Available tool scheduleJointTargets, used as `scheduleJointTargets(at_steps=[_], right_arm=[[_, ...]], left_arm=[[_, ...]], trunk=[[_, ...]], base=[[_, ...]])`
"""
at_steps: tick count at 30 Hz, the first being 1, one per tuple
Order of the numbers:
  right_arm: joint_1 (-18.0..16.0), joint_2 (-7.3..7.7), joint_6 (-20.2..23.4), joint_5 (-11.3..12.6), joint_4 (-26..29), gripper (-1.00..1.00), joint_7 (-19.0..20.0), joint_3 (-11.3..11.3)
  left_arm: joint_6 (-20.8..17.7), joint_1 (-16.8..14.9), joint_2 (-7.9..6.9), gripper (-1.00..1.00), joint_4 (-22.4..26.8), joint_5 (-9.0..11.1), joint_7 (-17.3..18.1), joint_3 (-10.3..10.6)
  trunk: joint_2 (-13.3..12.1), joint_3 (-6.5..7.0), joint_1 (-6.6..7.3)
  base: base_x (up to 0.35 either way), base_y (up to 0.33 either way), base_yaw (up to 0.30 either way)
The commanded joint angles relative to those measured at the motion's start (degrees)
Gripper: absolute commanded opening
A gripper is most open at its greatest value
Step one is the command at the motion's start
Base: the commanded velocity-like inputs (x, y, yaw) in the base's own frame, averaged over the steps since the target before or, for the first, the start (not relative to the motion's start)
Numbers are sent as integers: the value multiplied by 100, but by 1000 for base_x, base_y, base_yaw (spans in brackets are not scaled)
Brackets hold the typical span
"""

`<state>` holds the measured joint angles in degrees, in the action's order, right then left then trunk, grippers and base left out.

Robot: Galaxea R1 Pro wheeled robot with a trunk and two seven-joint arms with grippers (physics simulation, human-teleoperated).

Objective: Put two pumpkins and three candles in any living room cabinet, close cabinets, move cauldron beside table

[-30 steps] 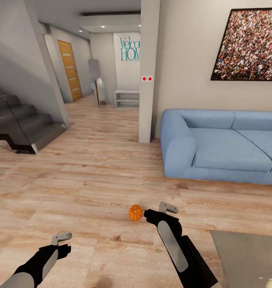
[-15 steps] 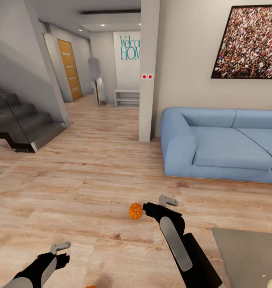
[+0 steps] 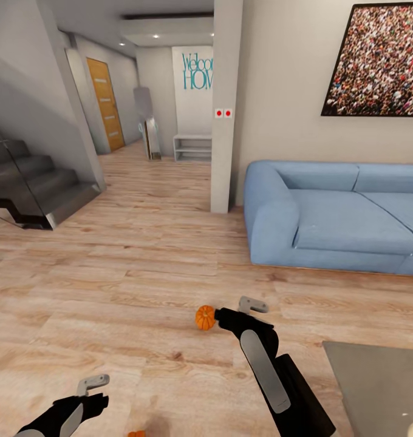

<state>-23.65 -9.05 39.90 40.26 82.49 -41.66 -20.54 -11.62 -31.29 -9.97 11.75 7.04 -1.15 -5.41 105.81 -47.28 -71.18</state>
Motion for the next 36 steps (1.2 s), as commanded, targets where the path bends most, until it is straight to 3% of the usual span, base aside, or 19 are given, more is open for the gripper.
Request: scheduleJointTargets(at_steps=[1, 36], right_arm=[[0, -2, -3, -1, -2, 100, 0, -35], [-1, -9, -26, -1, -48, 100, 0, -108]], left_arm=[[4, 3, -5, 100, -2, 0, 16, -2], [259, -18, 39, 100, -6, -1, 36, 4]], trunk=[[42, -18, -23], [1445, -647, -791]], base=[[0, 0, 0], [0, 0, 0]])
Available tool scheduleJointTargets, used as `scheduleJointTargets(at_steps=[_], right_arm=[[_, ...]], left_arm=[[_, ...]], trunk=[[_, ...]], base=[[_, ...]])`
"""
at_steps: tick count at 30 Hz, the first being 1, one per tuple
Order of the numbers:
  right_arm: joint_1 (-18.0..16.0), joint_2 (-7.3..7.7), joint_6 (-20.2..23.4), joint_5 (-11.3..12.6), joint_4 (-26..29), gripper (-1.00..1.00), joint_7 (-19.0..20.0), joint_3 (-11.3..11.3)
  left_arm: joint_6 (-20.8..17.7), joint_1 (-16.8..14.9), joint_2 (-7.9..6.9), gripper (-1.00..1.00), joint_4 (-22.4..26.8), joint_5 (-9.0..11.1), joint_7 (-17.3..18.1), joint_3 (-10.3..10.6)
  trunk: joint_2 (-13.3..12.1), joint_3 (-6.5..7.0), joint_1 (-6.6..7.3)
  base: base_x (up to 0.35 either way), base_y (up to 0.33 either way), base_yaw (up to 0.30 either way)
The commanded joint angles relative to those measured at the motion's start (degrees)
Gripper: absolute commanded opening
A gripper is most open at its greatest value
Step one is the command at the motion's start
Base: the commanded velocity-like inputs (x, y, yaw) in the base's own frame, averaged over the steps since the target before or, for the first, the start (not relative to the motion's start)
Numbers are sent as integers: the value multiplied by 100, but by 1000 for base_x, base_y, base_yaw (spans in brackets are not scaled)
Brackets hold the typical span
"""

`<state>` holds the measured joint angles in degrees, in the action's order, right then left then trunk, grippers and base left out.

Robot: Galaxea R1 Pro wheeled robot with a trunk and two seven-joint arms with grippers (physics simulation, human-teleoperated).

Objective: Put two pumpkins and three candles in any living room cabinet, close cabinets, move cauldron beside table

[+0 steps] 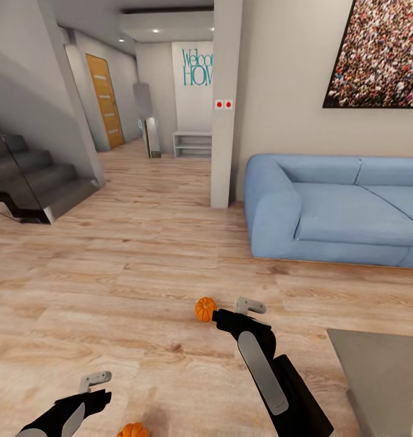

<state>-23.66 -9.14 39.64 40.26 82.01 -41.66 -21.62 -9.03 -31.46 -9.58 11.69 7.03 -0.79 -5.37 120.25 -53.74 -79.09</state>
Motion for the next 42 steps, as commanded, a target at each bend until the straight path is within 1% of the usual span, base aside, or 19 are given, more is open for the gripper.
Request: scheduleJointTargets(at_steps=[1, 4, 8, 21, 35, 42], right_arm=[[1, 0, 0, 0, 0, 100, 0, 0], [1, 0, -5, 4, -5, 100, 6, 0], [-1, 0, -9, 0, -9, 100, 2, 0], [-1, -34, -16, 0, -9, 100, 9, 0], [1, -37, -16, 0, -9, 100, 8, 0], [2, -67, -10, 0, -9, 100, 3, 0]], left_arm=[[61, 0, 0, 100, 0, 0, 0, 0], [158, 0, 0, 100, 0, 0, 0, 1], [183, 0, 0, 100, 0, 0, 0, 1], [198, 0, 0, 100, 0, 0, 0, 1], [206, 0, 0, 100, 0, 0, 0, -1], [204, 0, -10, 100, 0, 0, 3, -6]], trunk=[[42, -18, -23], [162, -72, -88], [322, -144, -176], [844, -378, -462], [1405, -629, -769], [1686, -755, -923]], base=[[0, 0, 0], [0, 0, 0], [0, 0, 0], [0, 0, 0], [0, 0, 0], [0, 0, 0]])
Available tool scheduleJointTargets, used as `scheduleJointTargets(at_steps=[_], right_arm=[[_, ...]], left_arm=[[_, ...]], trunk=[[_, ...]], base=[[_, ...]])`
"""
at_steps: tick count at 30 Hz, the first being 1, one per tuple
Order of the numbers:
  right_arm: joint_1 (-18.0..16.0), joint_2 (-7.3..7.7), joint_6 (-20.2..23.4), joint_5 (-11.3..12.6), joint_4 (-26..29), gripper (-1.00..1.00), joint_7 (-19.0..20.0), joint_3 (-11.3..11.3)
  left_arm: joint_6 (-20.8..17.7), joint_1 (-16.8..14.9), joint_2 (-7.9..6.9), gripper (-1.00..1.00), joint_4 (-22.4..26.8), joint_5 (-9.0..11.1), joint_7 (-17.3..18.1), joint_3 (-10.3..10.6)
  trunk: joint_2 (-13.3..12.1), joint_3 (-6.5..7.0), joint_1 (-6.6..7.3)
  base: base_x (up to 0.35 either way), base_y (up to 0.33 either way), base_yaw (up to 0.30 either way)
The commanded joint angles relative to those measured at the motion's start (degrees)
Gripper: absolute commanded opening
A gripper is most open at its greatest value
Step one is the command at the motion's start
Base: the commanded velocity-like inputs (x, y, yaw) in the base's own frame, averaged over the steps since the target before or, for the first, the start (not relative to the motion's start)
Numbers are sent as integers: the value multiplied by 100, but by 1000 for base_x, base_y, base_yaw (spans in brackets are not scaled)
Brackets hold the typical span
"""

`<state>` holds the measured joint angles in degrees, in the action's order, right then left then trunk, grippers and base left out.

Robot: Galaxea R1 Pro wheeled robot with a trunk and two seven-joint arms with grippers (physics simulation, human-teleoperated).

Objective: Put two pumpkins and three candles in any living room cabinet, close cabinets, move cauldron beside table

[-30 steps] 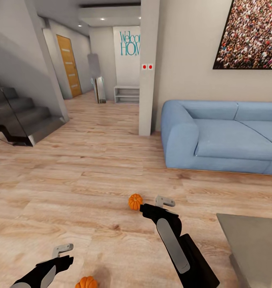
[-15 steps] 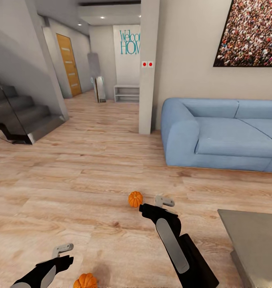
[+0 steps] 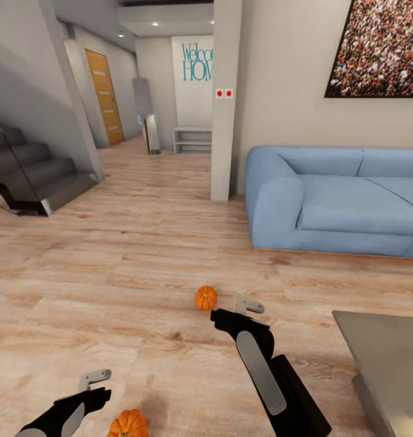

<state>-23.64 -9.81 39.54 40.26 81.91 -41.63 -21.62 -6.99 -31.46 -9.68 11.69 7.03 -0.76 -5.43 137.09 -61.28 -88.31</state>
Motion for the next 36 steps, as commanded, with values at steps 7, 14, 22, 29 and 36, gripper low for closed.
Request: scheduleJointTargets(at_steps=[7, 14, 22, 29, 36], right_arm=[[-2, -3, 1, 0, 0, 100, -3, 0], [-2, -3, -2, 0, 3, 100, 1, 0], [-5, 36, 119, 10, 249, 100, 18, -2], [-9, 106, 885, 763, 856, 100, 250, 77], [-9, 467, 1042, 1462, 911, 100, 1081, 306]], left_arm=[[-17, 0, -62, 100, 0, 8, 200, -3], [-79, 0, -271, 100, 0, 2, 1386, -3], [-83, 0, -501, 100, 0, 8, 1690, -10], [-90, 0, -550, 100, 0, 9, 1923, -11], [-86, 0, -553, 100, 0, 9, 1946, -11]], trunk=[[282, -126, -154], [563, -252, -308], [623, -424, -354], [633, -579, -372], [642, -734, -390]], base=[[0, 0, 0], [0, 0, 0], [0, 0, 0], [0, 0, 0], [0, 0, 0]])
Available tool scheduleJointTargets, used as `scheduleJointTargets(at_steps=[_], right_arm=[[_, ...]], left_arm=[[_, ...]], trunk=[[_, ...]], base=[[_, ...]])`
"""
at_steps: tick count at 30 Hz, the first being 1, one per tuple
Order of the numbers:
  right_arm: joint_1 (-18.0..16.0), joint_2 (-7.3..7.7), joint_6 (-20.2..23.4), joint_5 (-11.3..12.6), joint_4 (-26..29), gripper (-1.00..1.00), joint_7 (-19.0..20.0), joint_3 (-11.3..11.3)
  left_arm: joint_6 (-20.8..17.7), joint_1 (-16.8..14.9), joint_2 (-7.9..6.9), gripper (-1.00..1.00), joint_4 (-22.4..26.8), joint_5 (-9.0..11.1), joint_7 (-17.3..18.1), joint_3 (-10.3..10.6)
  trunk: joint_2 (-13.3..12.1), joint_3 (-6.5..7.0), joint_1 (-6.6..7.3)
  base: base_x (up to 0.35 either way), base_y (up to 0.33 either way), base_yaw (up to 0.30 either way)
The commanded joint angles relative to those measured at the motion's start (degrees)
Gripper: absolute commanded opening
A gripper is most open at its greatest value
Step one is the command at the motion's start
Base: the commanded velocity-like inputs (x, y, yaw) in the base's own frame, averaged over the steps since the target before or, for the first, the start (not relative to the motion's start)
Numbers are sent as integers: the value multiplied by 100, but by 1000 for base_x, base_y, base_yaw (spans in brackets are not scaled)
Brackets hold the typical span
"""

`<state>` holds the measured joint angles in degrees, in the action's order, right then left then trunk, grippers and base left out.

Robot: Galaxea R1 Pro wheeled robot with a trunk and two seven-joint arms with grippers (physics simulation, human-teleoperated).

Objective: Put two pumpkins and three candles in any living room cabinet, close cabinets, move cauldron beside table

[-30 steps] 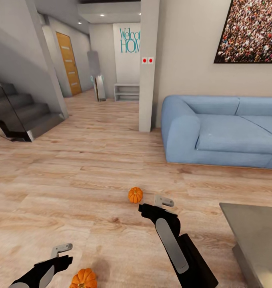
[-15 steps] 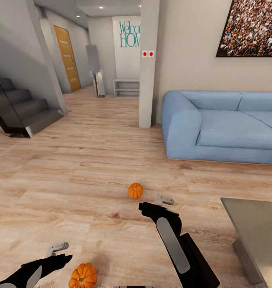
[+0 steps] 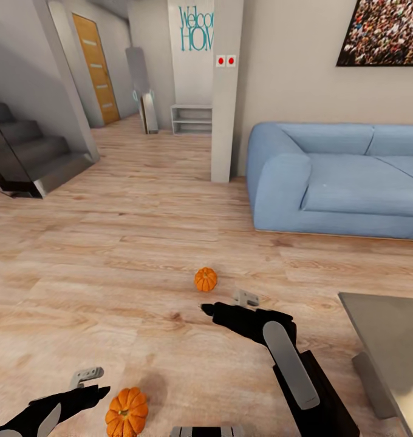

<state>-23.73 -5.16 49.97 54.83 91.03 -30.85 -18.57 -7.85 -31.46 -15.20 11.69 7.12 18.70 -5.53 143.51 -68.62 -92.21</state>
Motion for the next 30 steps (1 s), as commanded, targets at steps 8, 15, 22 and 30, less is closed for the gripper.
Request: scheduleJointTargets(at_steps=[8, 15, 22, 30], right_arm=[[0, 102, -4, 45, -9, 100, 276, 31], [0, 97, -12, 45, -20, 100, 281, 25], [0, 80, -14, 46, -30, 100, 275, 17], [0, 45, -14, 21, -41, 100, 257, -20]], left_arm=[[15, 0, 0, 100, 0, -5, 18, 7], [27, 0, 0, 100, 0, -8, 75, 0], [38, 0, -79, 100, 0, -8, 383, 7], [63, 5, -115, 100, 0, -8, 571, 16]], trunk=[[11, -178, -20], [20, -333, -38], [30, -488, -56], [36, -599, -69]], base=[[0, 0, 0], [0, 0, 0], [0, 0, 0], [0, 0, 0]])
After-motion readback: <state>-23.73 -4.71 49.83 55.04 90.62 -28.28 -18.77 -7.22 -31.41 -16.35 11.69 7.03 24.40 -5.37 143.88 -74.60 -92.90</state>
